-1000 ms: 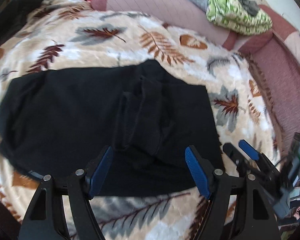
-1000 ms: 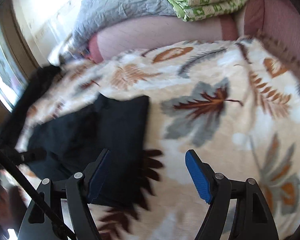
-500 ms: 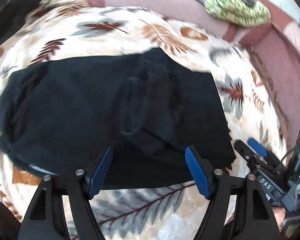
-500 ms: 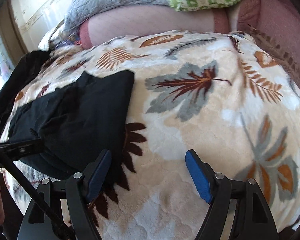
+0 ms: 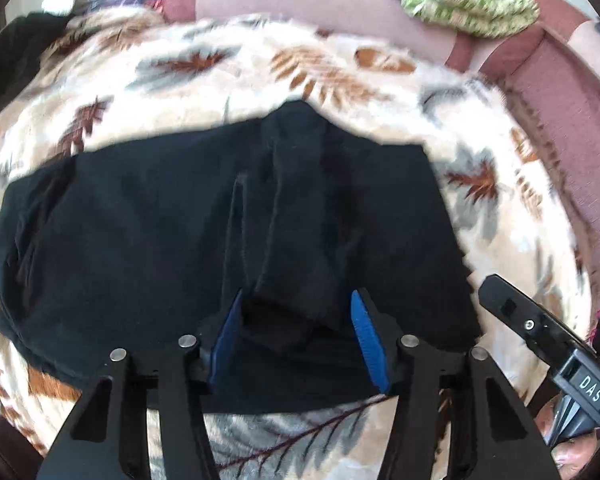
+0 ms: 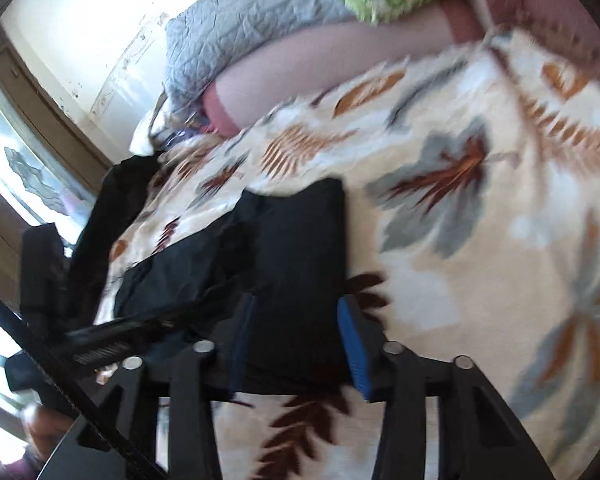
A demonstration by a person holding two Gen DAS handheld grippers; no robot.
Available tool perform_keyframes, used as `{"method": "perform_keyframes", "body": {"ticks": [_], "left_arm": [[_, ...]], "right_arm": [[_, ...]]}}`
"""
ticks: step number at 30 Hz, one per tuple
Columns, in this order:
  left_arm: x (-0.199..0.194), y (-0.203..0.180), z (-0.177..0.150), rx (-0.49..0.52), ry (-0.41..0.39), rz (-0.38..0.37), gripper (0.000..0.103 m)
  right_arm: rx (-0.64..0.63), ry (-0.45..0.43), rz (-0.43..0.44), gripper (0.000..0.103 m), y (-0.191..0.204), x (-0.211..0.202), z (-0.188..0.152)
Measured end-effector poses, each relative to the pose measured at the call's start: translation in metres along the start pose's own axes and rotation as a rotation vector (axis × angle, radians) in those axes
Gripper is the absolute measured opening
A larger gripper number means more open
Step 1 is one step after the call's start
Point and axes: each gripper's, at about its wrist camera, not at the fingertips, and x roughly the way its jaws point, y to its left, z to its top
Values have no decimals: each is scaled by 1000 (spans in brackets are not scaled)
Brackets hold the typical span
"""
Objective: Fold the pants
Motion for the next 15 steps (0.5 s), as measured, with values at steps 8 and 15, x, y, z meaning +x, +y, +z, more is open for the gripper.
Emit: {"method": "perform_keyframes", "body": {"ticks": [8, 15], "left_arm": [[-39, 10, -27, -6, -19, -11, 54], [-60, 24, -35, -72, -92, 29, 63]], "right_arm": [[-145, 106, -165, 54, 29, 22, -18], [-275, 46, -323, 70, 59, 9, -22]]}}
